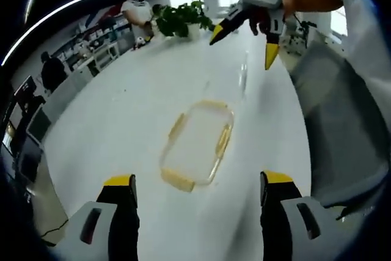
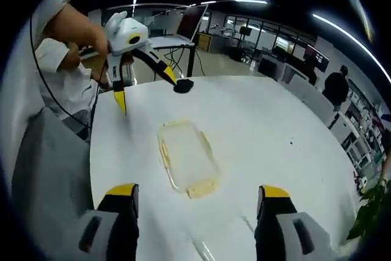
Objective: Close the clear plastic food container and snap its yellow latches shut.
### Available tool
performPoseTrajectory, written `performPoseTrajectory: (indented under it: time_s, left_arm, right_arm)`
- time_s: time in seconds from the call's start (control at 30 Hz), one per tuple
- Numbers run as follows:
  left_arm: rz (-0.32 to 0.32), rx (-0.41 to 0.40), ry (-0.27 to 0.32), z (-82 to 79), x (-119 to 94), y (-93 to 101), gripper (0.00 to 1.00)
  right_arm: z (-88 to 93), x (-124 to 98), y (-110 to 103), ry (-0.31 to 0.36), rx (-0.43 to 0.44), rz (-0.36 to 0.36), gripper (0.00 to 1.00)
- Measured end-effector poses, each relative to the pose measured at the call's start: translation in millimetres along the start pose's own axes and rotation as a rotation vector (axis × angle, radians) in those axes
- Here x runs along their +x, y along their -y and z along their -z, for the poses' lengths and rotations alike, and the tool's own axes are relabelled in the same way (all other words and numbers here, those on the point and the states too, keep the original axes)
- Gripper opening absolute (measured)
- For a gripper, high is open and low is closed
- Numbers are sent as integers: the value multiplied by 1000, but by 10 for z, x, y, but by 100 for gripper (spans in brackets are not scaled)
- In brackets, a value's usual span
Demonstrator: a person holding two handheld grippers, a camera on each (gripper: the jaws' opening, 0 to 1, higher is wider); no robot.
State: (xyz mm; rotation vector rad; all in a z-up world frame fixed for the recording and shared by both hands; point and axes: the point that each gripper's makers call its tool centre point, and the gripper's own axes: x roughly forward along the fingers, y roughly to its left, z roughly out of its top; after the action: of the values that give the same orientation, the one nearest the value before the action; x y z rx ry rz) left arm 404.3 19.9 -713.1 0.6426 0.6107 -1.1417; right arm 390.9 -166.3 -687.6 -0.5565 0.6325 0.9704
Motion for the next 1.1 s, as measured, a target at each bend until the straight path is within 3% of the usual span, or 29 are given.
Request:
performPoseTrajectory:
  time_s: [0.23, 0.53, 0.6, 1.1]
  left_arm:
    - [31, 89, -55, 118, 119, -84, 77]
    - [79, 100, -82, 179, 241, -175, 72]
    - [96, 108, -115, 243, 283, -194, 72]
    - [167, 187, -161, 335, 486, -244, 63]
  right_arm:
    - [72, 165, 24, -48, -57, -28, 69]
    - [169, 358, -16, -75, -80, -85, 64]
    - [238, 411, -13, -107, -133, -94, 62]
    - [304, 615, 30, -119, -171, -149, 49]
